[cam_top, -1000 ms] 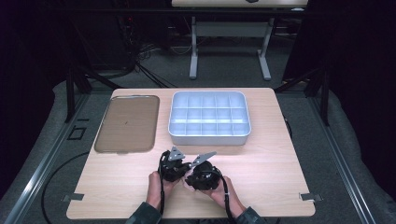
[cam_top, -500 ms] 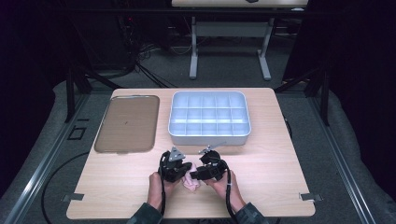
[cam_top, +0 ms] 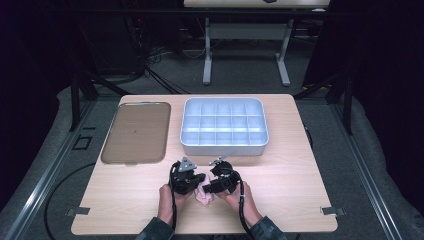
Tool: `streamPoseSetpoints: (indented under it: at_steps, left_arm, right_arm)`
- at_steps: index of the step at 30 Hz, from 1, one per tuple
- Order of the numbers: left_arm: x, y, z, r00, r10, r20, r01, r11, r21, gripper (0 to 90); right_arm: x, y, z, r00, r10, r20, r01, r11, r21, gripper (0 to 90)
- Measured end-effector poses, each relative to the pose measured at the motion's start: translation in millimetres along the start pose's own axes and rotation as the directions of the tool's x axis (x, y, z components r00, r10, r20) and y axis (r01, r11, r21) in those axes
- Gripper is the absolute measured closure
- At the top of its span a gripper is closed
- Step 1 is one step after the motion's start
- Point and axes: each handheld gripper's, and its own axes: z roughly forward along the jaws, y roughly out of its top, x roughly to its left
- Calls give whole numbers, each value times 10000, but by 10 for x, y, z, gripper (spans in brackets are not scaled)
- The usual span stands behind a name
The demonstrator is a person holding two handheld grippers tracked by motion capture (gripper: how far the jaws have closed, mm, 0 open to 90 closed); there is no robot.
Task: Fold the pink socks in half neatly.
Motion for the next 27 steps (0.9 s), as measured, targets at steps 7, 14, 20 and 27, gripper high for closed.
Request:
streamPoseSetpoints:
  at_steps: [7, 14, 20, 27]
  left_arm:
    - [45, -9, -12, 9994, -257, 235, 260, 9996, -126, 883]
    - [69, -14, -20, 9987, -390, 319, 396, 9990, -201, 861]
    - [90, -7, -33, 9986, -444, 291, 449, 9989, -157, 809]
    - [122, -18, -52, 9970, -652, 414, 663, 9975, -255, 801]
  right_arm:
    - [-40, -24, -11, 9997, -5, -255, 6, 10000, 34, 698]
    - [-42, -6, -15, 9994, -164, -314, 170, 9997, 194, 738]
    - [-28, 6, -18, 9992, -293, -286, 300, 9992, 248, 761]
    - [-15, 16, -22, 9978, -612, -238, 618, 9978, 241, 773]
